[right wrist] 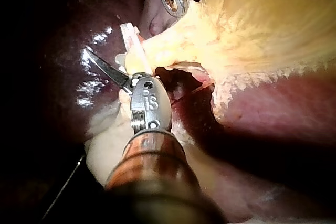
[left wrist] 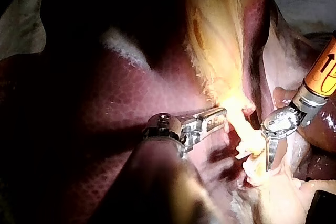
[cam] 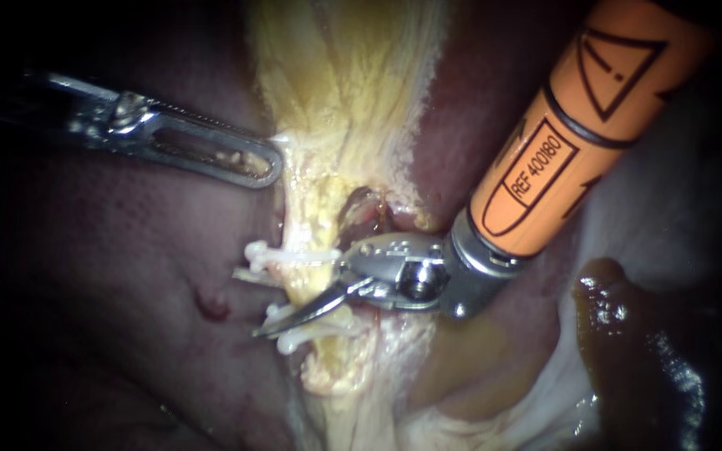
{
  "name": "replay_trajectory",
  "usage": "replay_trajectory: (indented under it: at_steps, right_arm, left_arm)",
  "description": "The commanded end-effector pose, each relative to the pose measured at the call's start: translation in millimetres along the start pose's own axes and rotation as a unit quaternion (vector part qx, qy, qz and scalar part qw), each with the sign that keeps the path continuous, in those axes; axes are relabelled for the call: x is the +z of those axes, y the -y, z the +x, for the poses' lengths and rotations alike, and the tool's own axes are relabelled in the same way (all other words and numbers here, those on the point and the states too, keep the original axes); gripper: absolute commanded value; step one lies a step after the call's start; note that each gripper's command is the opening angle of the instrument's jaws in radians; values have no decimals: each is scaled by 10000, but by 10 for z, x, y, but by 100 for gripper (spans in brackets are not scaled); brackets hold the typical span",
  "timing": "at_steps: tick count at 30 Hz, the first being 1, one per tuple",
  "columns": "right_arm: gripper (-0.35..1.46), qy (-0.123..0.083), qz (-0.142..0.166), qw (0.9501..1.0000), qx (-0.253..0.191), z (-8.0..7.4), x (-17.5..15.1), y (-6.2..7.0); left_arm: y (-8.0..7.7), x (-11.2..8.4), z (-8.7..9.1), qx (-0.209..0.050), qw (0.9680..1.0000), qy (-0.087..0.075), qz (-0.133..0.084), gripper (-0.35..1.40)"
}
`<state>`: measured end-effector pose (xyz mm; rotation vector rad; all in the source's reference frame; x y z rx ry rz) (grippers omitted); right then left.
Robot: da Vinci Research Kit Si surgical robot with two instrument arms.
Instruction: Go to the cutting position left tube
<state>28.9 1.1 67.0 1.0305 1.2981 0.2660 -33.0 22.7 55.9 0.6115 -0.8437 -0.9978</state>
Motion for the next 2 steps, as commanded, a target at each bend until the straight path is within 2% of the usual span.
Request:
replay_trajectory:
  at_steps: [1,2]
  right_arm:
    - [142,2,7,10000,8,0,0,0]
    - [142,3,8,10000,8,0,0,0]
  left_arm:
    - [0,0,0,-1,10000,-1,-2,-35]
    - [0,0,0,-1,10000,0,-2,-35]
